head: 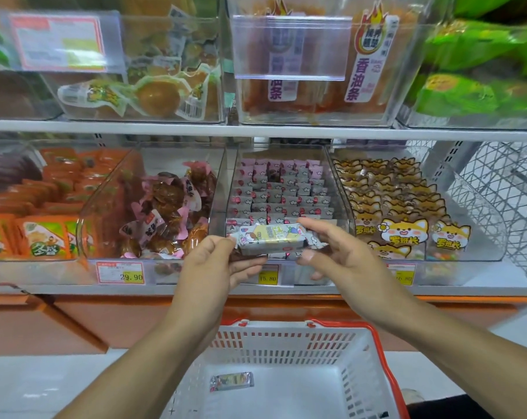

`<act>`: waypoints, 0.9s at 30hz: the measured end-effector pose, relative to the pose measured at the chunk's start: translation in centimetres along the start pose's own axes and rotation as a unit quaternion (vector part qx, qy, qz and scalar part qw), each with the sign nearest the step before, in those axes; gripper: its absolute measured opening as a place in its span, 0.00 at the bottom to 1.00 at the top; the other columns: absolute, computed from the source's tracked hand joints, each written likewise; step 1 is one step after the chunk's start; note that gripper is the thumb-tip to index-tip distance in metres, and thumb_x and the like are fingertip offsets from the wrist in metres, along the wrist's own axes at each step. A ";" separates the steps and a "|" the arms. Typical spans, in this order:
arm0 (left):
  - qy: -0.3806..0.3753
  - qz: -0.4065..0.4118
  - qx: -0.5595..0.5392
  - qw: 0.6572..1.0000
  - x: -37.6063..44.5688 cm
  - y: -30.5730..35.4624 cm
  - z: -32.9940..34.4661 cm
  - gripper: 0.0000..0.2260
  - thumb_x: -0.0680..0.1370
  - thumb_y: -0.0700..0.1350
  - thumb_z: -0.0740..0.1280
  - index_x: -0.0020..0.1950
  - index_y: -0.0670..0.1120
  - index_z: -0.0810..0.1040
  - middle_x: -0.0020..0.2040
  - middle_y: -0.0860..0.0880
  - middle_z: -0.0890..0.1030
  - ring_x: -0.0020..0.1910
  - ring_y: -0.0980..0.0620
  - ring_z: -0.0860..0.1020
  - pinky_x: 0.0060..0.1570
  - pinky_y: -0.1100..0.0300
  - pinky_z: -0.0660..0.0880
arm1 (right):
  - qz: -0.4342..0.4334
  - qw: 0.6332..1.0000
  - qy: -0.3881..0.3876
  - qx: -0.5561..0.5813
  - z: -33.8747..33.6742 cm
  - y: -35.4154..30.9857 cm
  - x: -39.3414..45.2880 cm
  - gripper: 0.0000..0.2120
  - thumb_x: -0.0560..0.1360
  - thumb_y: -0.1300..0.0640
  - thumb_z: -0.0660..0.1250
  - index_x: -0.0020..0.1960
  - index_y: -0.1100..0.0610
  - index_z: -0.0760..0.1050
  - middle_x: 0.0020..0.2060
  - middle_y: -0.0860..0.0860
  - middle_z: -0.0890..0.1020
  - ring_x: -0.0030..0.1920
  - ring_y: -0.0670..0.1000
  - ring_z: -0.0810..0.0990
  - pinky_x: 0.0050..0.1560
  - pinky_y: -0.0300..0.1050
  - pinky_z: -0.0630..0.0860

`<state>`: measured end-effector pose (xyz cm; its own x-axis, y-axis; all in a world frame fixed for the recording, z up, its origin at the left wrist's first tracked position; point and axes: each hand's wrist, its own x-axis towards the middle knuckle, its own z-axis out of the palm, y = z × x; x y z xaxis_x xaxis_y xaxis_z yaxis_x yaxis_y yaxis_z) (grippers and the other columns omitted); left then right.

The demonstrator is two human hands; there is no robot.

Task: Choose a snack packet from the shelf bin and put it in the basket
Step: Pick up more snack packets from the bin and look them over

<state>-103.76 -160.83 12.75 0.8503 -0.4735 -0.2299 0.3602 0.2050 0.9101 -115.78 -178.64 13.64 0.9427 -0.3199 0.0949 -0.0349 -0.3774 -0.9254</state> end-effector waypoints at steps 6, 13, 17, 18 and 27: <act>-0.002 -0.038 -0.007 0.999 -0.2 -0.3 -0.1 0.07 0.85 0.43 0.61 0.57 0.41 0.75 0.52 0.37 0.86 0.49 0.40 0.86 0.43 0.56 0.84 | -0.014 0.999 0.043 0.004 -0.1 -0.1 0.4 0.17 0.75 0.53 0.75 0.59 0.37 0.77 0.53 0.40 0.84 0.53 0.46 0.83 0.52 0.48 0.81; -0.046 -0.016 -0.011 0.999 -0.8 0.0 0.3 0.10 0.78 0.47 0.69 0.57 0.45 0.84 0.50 0.46 0.87 0.51 0.46 0.86 0.50 0.56 0.83 | 0.093 0.971 0.080 0.205 0.5 -0.1 0.7 0.11 0.75 0.48 0.71 0.55 0.51 0.84 0.42 0.51 0.85 0.42 0.51 0.84 0.43 0.44 0.83; -0.034 0.003 0.004 0.999 -0.9 0.0 0.4 0.19 0.69 0.46 0.75 0.59 0.44 0.82 0.51 0.44 0.87 0.50 0.47 0.87 0.46 0.62 0.83 | 0.157 0.952 0.094 0.245 0.5 0.0 1.0 0.21 0.73 0.43 0.70 0.51 0.61 0.84 0.40 0.53 0.85 0.39 0.50 0.84 0.43 0.44 0.84; -0.023 0.003 0.003 1.000 -0.9 0.0 0.4 0.20 0.68 0.46 0.75 0.59 0.43 0.82 0.50 0.44 0.88 0.49 0.48 0.87 0.45 0.63 0.82 | 0.161 0.952 0.093 0.244 0.4 -0.1 1.1 0.20 0.75 0.43 0.69 0.50 0.60 0.85 0.39 0.53 0.85 0.38 0.49 0.84 0.43 0.44 0.83; 0.050 -0.074 -0.089 0.992 -0.3 0.1 -0.1 0.17 0.63 0.47 0.80 0.49 0.42 0.88 0.53 0.44 0.87 0.50 0.49 0.87 0.41 0.65 0.82 | 0.143 0.954 0.116 0.235 0.0 0.0 1.2 0.08 0.80 0.58 0.69 0.57 0.56 0.84 0.44 0.54 0.84 0.42 0.51 0.84 0.44 0.42 0.82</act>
<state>-103.95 -160.60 12.91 0.8132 -0.4250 -0.3976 0.5388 0.2914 0.7904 -114.64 -178.99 13.75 0.8166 -0.5550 -0.1588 -0.0761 0.1693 -0.9826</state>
